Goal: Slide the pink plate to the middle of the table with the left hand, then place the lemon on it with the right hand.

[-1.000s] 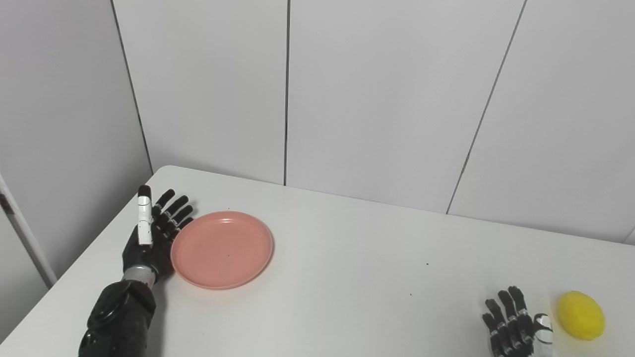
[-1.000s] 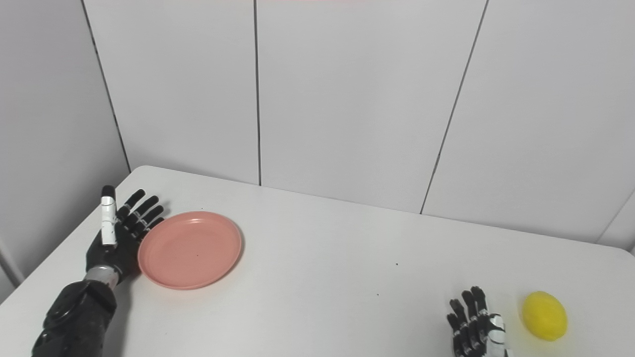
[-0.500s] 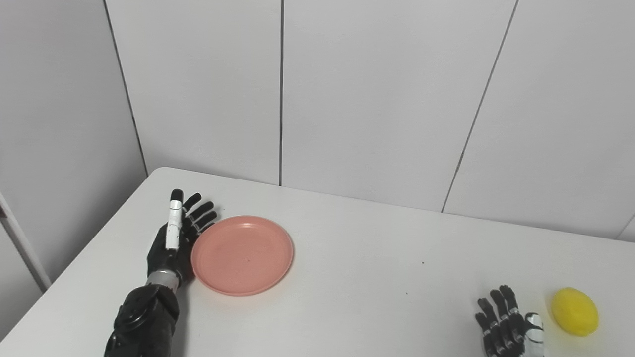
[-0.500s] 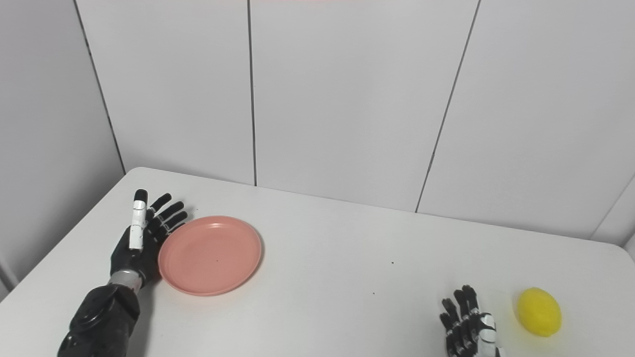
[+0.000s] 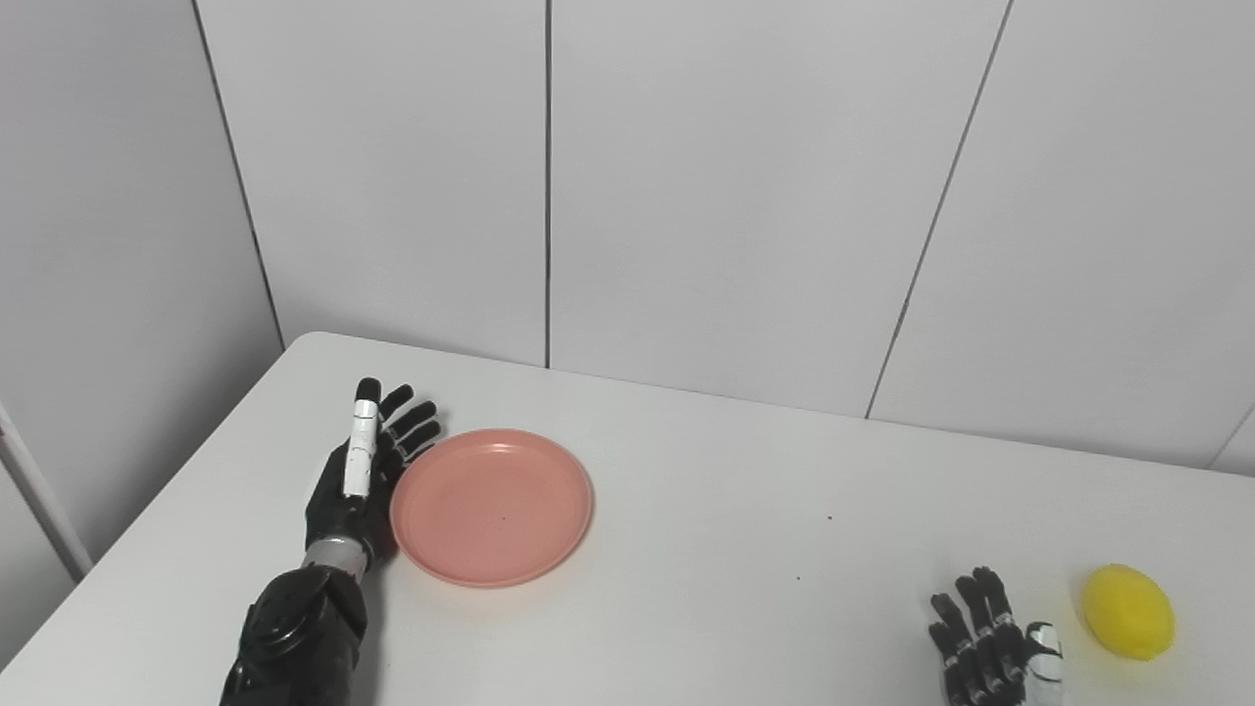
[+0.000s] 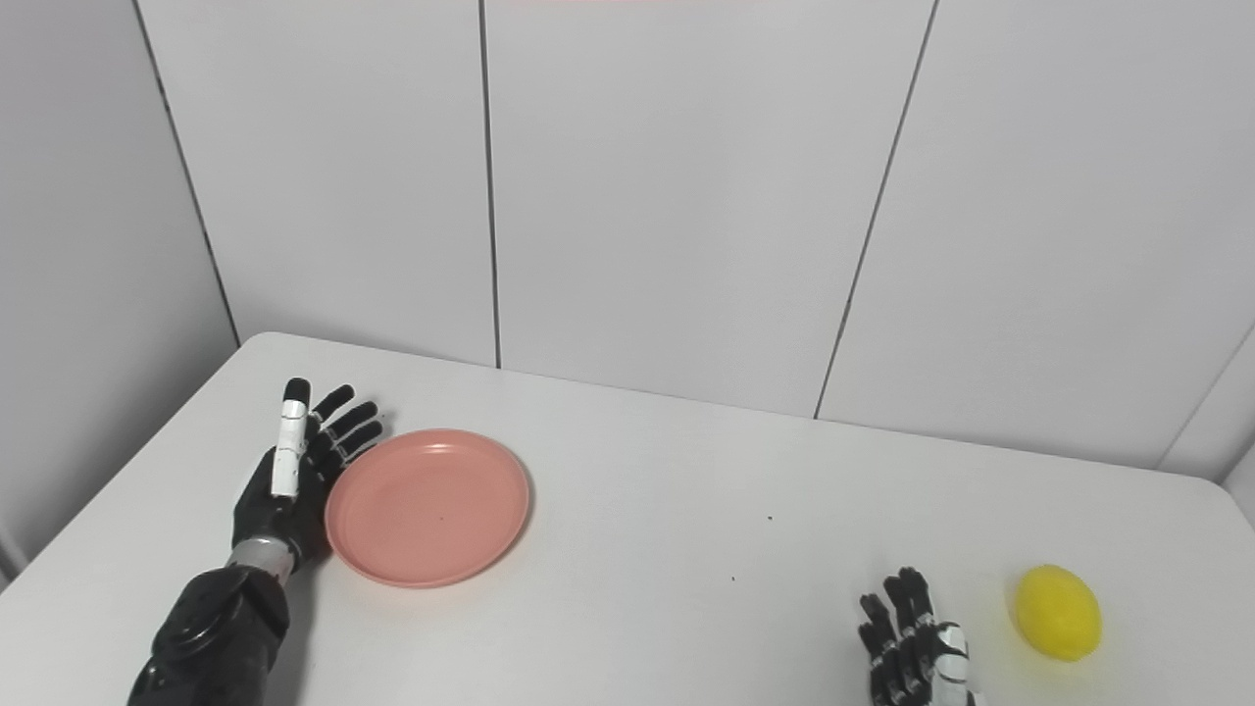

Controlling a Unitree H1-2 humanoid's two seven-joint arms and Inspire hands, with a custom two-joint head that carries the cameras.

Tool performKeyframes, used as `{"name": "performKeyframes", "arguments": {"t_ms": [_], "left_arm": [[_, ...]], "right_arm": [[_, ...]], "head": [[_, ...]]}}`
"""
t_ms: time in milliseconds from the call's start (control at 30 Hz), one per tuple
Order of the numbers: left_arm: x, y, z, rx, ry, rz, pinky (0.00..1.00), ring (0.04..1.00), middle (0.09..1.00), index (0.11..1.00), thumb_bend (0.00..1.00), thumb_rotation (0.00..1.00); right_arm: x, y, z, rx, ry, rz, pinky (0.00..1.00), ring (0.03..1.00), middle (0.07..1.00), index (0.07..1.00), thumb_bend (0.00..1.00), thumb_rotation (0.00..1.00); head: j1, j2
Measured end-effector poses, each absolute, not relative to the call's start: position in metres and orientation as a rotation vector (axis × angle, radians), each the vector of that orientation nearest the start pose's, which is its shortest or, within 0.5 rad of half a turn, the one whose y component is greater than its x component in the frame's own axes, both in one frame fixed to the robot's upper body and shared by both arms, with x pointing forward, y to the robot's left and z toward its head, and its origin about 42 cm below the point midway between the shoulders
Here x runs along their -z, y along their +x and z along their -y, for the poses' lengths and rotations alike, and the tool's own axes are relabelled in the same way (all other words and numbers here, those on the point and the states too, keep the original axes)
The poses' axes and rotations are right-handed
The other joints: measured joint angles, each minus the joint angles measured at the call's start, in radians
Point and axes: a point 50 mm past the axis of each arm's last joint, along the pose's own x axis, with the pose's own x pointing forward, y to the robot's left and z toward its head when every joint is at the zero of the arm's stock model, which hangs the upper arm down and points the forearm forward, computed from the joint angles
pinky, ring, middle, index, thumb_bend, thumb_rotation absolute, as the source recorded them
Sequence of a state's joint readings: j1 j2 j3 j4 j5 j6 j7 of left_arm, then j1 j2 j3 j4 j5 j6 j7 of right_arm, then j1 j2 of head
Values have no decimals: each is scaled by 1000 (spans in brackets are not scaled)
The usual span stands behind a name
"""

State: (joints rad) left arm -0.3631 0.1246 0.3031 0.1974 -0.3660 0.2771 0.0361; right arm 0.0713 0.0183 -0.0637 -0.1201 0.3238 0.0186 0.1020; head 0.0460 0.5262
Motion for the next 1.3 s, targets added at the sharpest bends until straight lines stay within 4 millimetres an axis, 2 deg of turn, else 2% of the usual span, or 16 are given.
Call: {"name": "performKeyframes", "arguments": {"t_ms": [267,400,633,1033,1300], "left_arm": [[-149,392,-286,-178,-370,-54,857,833,818,857,925,844],[-149,389,-278,-171,-374,-50,819,811,801,851,906,855],[-148,386,-266,-162,-378,-44,811,810,800,847,916,839],[-151,370,-241,-124,-407,-46,836,827,815,871,892,838],[-151,369,-229,-111,-418,-50,875,844,826,883,863,851]], "right_arm": [[-111,260,216,-32,343,62,1000,938,962,946,741,1000],[-112,258,210,-30,339,57,993,932,957,949,755,1000],[-114,257,200,-20,338,56,996,933,960,941,771,988],[-119,254,185,-10,348,37,988,924,945,941,763,993],[-120,254,179,-16,350,34,967,914,936,932,760,993]], "head": [[-29,14],[-64,34],[-98,49],[-166,86],[-207,103]]}}
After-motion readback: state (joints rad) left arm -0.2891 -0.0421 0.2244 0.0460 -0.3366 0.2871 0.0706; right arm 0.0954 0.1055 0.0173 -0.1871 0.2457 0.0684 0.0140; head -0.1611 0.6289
